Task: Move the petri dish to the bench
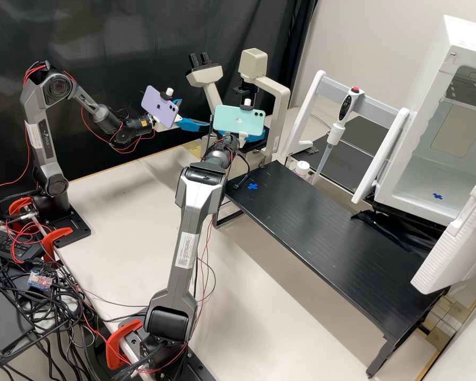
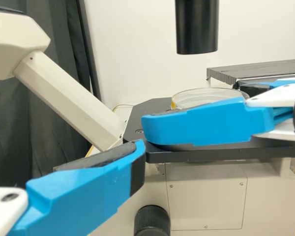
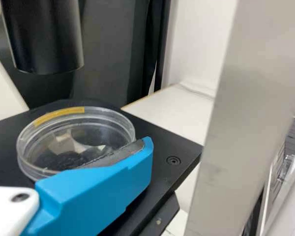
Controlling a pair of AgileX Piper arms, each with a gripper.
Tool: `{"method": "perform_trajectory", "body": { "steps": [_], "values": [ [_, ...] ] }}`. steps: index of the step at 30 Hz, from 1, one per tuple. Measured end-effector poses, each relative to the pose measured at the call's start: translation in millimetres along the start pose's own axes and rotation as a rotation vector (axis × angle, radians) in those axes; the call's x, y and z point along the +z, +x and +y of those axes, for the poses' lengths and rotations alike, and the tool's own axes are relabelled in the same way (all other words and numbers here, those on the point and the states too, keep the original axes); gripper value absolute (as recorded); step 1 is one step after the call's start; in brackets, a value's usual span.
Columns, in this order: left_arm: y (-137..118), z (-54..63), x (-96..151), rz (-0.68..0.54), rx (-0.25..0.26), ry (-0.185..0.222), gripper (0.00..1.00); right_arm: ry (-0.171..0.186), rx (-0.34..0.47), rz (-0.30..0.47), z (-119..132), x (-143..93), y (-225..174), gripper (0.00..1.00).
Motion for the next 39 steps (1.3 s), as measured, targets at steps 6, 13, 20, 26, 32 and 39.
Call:
{"method": "perform_trajectory", "body": {
  "steps": [6,13,20,26,32,39],
  "values": [
    [0,0.0,0,0.0,0.0,0.0,1.0,0.011,-0.002,-0.016,-3,4,2,0.0],
    [0,0.0,0,0.0,0.0,0.0,1.0,0.017,-0.007,-0.029,-6,8,3,0.0],
    [0,0.0,0,0.0,0.0,0.0,1.0,0.016,-0.01,-0.039,-9,12,2,0.0],
    [0,0.0,0,0.0,0.0,0.0,1.0,0.017,0.002,-0.045,-10,15,3,0.0],
    [0,0.0,0,0.0,0.0,0.0,1.0,0.017,0.005,-0.051,-13,18,5,0.0],
    [0,0.0,0,0.0,0.0,0.0,1.0,0.021,0.018,-0.05,-14,20,4,0.0]
  ]
}}
